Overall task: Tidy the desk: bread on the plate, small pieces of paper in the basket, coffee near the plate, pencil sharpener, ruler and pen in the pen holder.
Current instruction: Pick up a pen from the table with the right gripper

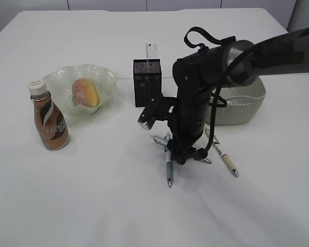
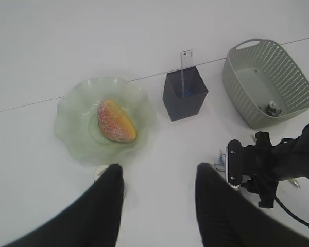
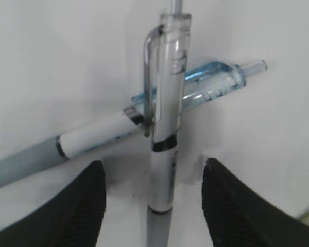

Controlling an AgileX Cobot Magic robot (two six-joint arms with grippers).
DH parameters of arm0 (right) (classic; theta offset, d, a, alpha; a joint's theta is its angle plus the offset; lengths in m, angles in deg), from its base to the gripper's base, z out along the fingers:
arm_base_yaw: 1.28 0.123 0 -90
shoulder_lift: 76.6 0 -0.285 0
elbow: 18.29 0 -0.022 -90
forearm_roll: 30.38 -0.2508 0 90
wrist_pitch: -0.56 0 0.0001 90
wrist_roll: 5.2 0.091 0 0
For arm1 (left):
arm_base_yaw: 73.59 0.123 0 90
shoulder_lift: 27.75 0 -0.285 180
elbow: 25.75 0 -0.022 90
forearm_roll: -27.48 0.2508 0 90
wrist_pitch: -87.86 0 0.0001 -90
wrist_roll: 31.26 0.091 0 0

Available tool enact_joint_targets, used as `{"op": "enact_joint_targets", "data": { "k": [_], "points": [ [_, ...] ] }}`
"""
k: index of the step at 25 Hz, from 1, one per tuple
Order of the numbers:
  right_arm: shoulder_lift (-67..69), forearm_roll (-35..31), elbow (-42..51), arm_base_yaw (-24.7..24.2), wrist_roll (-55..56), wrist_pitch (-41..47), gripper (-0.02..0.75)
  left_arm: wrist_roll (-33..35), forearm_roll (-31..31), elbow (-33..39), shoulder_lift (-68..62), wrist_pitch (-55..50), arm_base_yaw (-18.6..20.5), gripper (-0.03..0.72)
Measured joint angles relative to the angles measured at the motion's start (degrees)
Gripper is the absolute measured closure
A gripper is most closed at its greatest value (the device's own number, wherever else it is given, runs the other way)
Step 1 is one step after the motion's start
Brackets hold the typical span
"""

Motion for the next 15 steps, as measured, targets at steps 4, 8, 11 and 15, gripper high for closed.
{"op": "enact_joint_targets", "data": {
  "k": [4, 8, 11, 15],
  "points": [
    [0.0, 0.0, 0.0, 0.0, 0.0, 0.0, 0.271, 0.0, 0.0, 0.0, 0.0, 0.0, 0.0, 0.364],
    [0.0, 0.0, 0.0, 0.0, 0.0, 0.0, 0.271, 0.0, 0.0, 0.0, 0.0, 0.0, 0.0, 0.365],
    [0.0, 0.0, 0.0, 0.0, -0.1, 0.0, 0.271, 0.0, 0.0, 0.0, 0.0, 0.0, 0.0, 0.372],
    [0.4, 0.0, -0.1, 0.0, -0.1, 0.0, 0.271, 0.0, 0.0, 0.0, 0.0, 0.0, 0.0, 0.379]
  ]
}}
